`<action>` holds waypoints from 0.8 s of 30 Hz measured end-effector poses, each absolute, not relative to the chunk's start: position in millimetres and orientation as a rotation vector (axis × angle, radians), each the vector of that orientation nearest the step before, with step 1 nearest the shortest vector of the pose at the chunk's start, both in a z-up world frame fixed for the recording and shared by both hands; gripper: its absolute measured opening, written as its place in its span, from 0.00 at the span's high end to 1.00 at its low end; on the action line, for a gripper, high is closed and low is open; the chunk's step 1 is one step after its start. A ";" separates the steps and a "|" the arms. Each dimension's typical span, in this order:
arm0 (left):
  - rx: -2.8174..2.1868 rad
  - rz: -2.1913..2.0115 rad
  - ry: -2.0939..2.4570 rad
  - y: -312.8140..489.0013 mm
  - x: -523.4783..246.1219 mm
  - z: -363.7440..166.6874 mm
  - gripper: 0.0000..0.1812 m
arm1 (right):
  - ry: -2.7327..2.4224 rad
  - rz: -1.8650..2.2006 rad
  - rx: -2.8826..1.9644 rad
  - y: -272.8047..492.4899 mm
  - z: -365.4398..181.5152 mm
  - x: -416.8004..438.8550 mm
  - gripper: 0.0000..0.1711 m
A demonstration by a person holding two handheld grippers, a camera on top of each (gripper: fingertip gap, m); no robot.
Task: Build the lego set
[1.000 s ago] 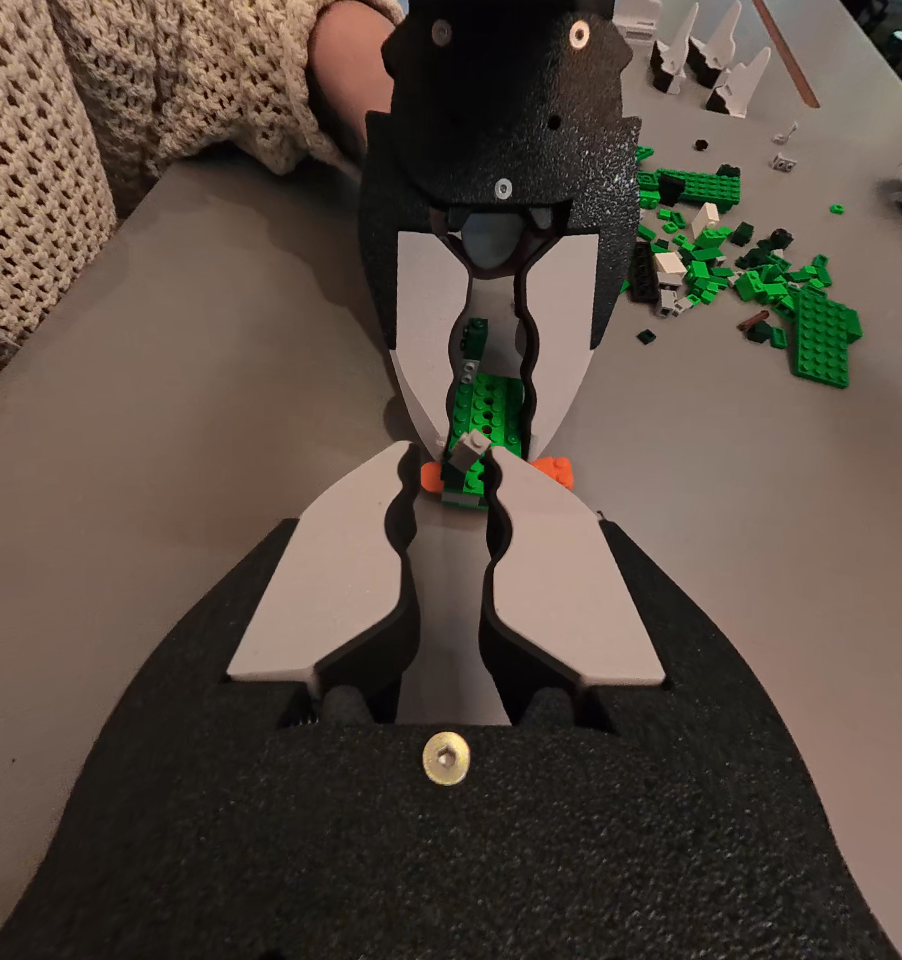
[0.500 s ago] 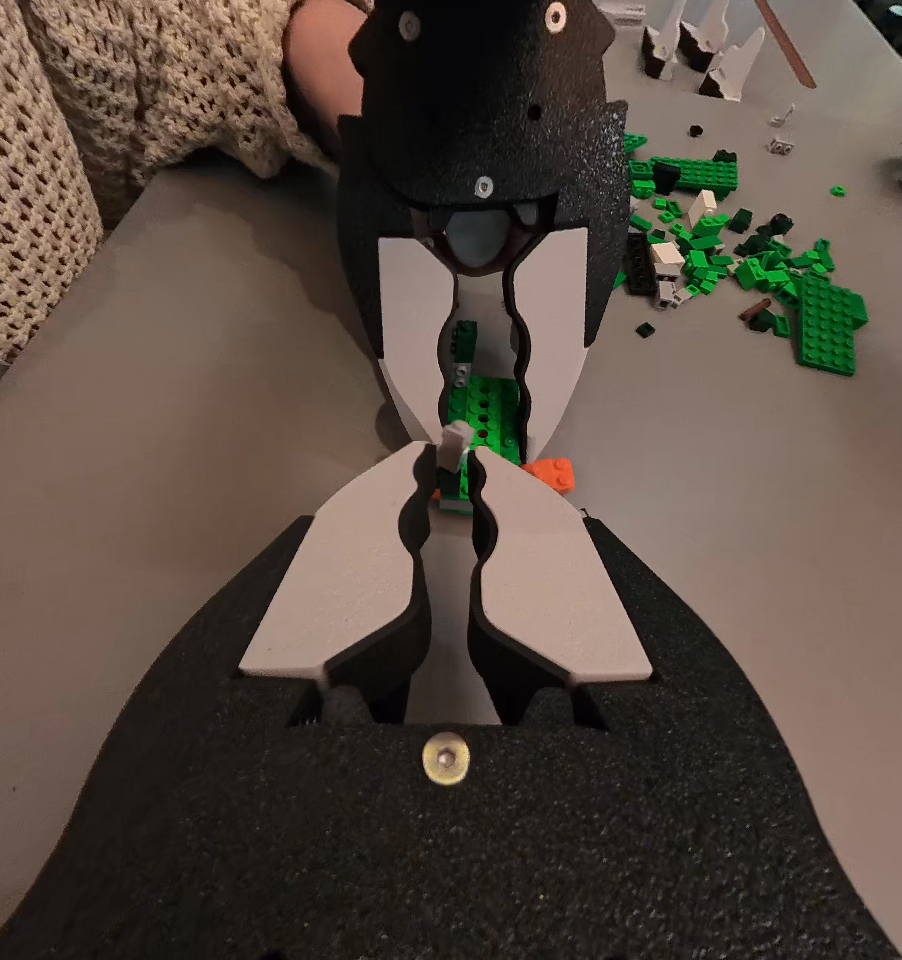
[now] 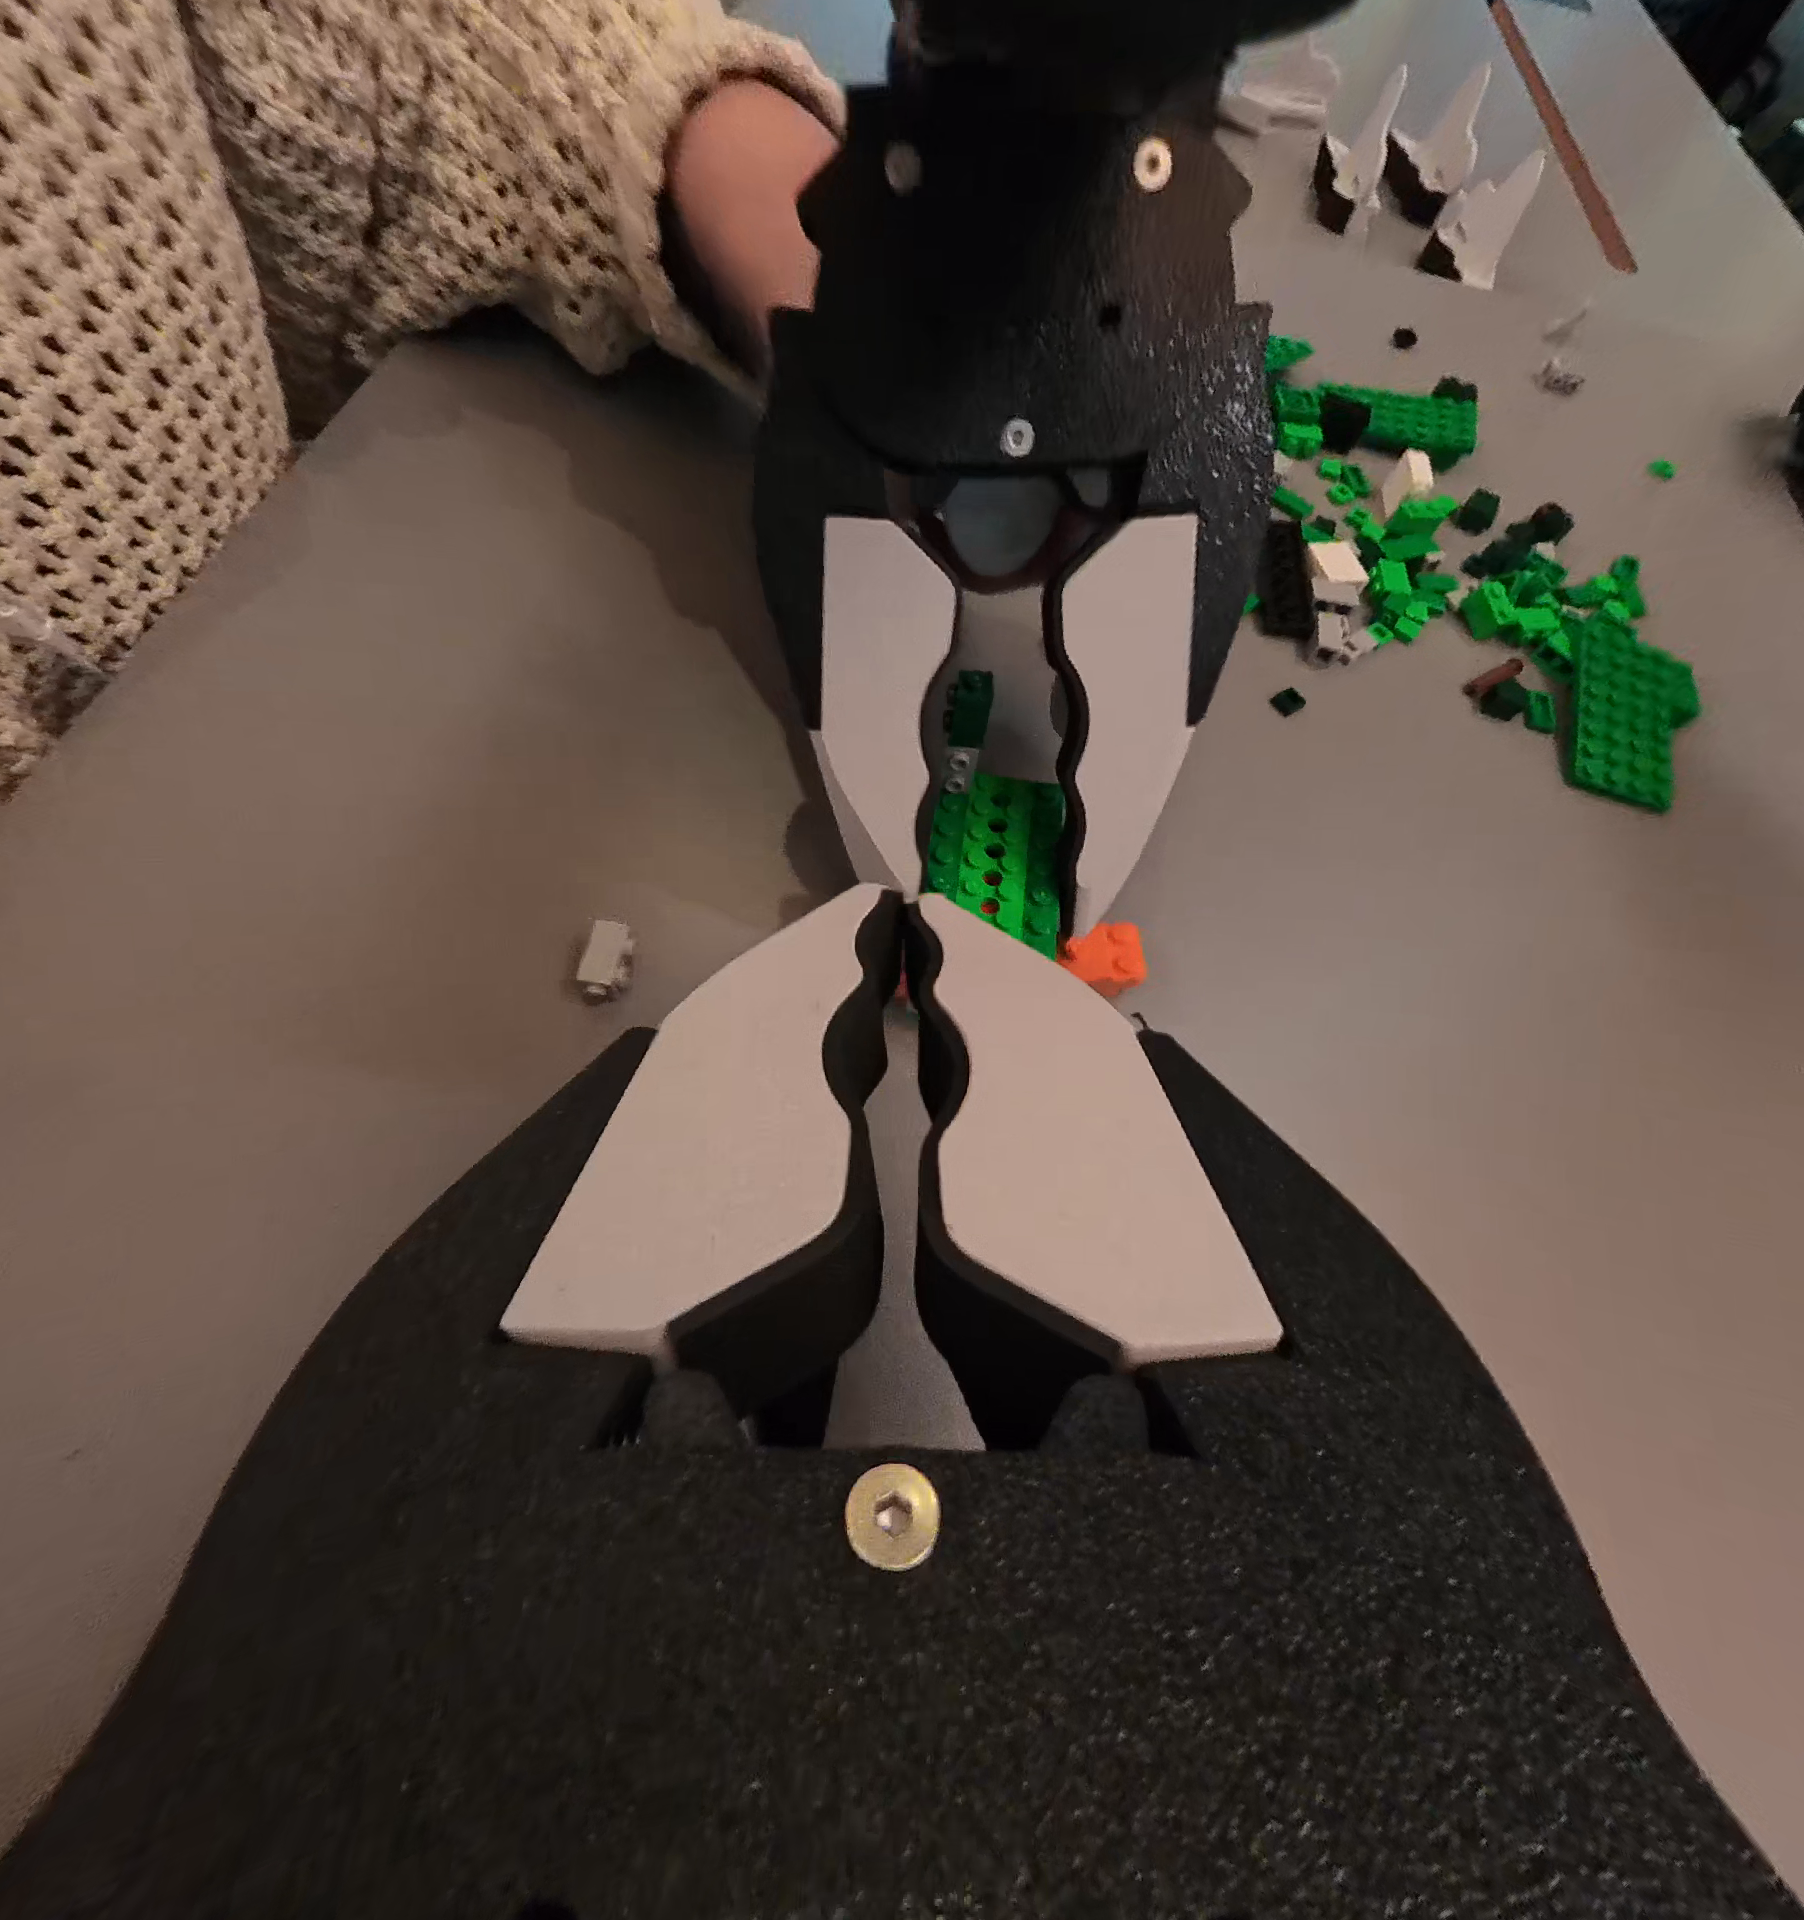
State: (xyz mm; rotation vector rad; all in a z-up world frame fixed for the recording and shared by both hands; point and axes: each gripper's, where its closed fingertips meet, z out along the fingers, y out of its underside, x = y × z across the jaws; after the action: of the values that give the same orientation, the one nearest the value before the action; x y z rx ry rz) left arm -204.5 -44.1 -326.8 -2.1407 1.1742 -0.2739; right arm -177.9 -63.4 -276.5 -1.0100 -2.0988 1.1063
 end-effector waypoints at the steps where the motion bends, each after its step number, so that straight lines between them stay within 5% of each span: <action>1: -2.133 -0.274 1.183 -44.3 -204.3 -326.8 0.80 | -2.110 1.126 -1.003 -66.3 -275.8 -174.7 1.00; 5: -2.118 -0.271 1.228 -47.4 -205.2 -327.0 0.80 | -2.092 1.187 -1.037 -76.2 -281.9 -170.1 0.96; 13: -2.108 -0.319 1.341 -61.3 -198.8 -325.8 0.80 | -1.999 1.023 -1.216 -72.2 -296.2 -182.9 0.71; 24: -2.024 -0.525 1.267 -63.8 -189.8 -308.6 0.80 | -1.973 1.056 -1.267 -68.9 -298.1 -184.9 0.80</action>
State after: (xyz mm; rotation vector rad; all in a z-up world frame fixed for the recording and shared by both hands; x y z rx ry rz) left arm -189.8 -63.8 -308.6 -2.0242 1.2667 -0.5246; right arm -184.9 -68.9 -298.1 -1.2666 -1.9729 1.0557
